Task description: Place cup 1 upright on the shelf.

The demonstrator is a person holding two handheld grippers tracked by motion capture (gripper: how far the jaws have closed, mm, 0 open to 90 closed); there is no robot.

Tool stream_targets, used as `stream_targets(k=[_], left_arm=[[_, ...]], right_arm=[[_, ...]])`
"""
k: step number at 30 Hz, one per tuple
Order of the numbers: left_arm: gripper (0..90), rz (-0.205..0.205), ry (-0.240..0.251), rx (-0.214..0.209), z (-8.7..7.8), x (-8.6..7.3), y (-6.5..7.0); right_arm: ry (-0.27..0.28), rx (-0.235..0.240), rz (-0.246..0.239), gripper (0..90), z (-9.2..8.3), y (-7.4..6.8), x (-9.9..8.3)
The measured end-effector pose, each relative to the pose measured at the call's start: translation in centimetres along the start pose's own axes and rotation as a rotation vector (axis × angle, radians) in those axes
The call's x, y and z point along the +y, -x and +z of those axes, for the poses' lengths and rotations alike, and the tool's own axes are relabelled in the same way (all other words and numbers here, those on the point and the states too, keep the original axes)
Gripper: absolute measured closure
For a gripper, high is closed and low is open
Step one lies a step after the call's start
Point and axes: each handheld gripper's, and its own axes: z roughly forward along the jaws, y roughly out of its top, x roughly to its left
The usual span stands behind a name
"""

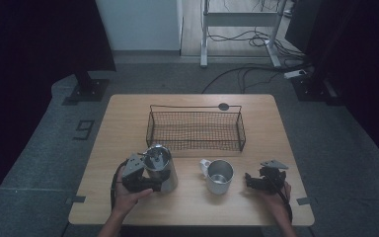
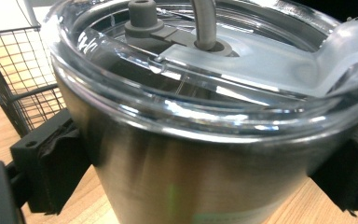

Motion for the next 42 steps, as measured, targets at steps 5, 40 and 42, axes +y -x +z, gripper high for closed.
stream_targets(k=[5, 40, 42], left_arm=[[4.1, -0.001, 0.013, 0.001, -0.4, 0.2, -0.1], [4.2, -0.027, 0.073, 0.016, -2.6, 1.4, -0.7], [4.1, -0.033, 0.077, 0.017, -2.8, 1.5, -0.8]], right_arm=[[0.000, 0.000, 0.000, 4.0, 0.0, 0.0, 0.0], [0.000, 0.001, 0.000, 4.0, 0.0, 0.0, 0.0], [0.000, 0.000, 0.000, 4.0, 0.0, 0.0, 0.0]])
